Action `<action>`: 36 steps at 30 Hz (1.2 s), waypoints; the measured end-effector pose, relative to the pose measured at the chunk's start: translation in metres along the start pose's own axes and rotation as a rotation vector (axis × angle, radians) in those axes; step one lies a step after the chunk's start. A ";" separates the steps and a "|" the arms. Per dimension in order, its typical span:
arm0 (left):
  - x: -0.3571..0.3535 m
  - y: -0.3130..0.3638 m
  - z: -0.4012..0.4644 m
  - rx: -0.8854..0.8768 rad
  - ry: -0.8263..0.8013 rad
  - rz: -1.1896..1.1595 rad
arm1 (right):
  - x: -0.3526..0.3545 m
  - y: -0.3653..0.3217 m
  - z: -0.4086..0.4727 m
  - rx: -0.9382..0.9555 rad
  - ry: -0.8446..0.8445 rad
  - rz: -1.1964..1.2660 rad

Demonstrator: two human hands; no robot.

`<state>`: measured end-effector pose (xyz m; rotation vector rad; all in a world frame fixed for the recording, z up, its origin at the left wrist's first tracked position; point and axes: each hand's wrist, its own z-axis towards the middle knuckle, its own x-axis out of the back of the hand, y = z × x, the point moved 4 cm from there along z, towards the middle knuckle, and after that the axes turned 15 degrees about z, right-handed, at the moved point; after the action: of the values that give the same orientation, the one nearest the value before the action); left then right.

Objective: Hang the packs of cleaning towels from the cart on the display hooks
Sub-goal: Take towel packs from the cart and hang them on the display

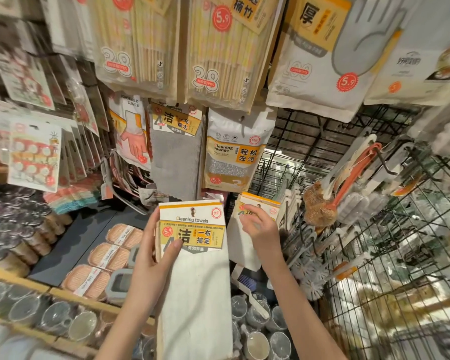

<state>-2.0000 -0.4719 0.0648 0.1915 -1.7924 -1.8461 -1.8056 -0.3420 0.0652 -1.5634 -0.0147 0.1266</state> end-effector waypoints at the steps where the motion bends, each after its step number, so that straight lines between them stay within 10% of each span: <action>1: -0.001 0.000 -0.001 0.004 -0.005 0.002 | -0.010 -0.004 -0.009 -0.004 -0.035 0.056; 17: 0.002 0.000 -0.005 -0.038 0.027 0.030 | -0.036 -0.029 -0.035 0.037 -0.235 0.079; 36: -0.001 -0.002 0.002 0.023 0.049 -0.077 | -0.024 -0.018 -0.028 -0.070 -0.099 0.219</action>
<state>-2.0004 -0.4698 0.0626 0.3159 -1.7960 -1.8576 -1.8259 -0.3721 0.0842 -1.6245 0.0753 0.3792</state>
